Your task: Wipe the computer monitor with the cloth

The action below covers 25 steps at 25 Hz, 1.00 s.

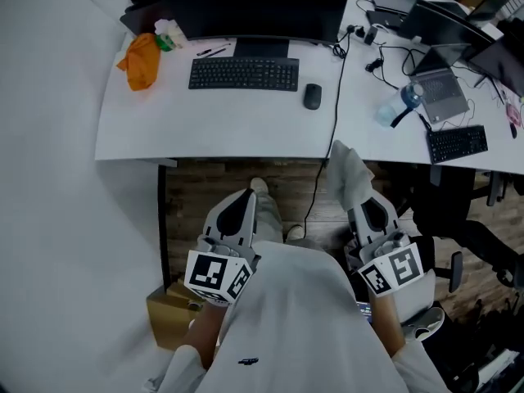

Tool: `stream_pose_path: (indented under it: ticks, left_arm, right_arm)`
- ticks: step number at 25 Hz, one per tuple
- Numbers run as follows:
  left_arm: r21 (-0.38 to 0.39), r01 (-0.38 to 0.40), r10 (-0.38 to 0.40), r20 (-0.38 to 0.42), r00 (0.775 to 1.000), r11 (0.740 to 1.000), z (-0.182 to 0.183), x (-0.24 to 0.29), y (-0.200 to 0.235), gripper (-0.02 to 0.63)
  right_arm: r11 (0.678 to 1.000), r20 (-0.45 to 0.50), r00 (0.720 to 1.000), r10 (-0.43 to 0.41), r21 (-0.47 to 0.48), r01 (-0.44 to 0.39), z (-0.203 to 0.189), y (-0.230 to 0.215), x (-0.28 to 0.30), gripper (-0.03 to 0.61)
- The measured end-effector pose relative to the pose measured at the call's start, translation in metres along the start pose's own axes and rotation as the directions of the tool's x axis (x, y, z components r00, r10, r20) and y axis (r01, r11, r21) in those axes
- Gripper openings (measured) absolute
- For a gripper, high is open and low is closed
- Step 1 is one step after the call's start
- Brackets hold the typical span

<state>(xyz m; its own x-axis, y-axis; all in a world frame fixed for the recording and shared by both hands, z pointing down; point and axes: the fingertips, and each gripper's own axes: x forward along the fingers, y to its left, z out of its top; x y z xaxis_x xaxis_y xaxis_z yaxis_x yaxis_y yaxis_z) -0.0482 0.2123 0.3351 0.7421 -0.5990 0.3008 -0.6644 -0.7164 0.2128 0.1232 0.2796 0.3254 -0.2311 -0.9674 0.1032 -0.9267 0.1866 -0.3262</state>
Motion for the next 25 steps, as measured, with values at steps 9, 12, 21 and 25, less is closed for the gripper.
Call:
stream_pose_path:
  ticks: [9, 12, 21, 25]
  left_arm:
    - [-0.016, 0.008, -0.008, 0.046, 0.999, 1.000, 0.051, 0.048, 0.075, 0.019]
    - [-0.003, 0.029, -0.029, 0.069, 0.997, 1.000, 0.075, 0.063, 0.102, 0.018]
    - [0.031, 0.073, -0.076, 0.114, 0.991, 0.997, 0.116, 0.100, 0.135, 0.018]
    - [0.028, 0.047, -0.051, 0.132, 0.990, 0.998, 0.124, 0.113, 0.132, 0.018]
  right_arm:
    - [0.999, 0.042, 0.998, -0.045, -0.011, 0.046, 0.046, -0.008, 0.097, 0.018]
    - [0.998, 0.061, 0.997, -0.056, -0.026, 0.058, 0.061, -0.008, 0.134, 0.018]
    - [0.995, 0.094, 0.994, -0.056, -0.073, 0.063, 0.091, -0.013, 0.190, 0.018]
    - [0.996, 0.082, 0.997, -0.017, -0.086, 0.024, 0.098, -0.025, 0.203, 0.018]
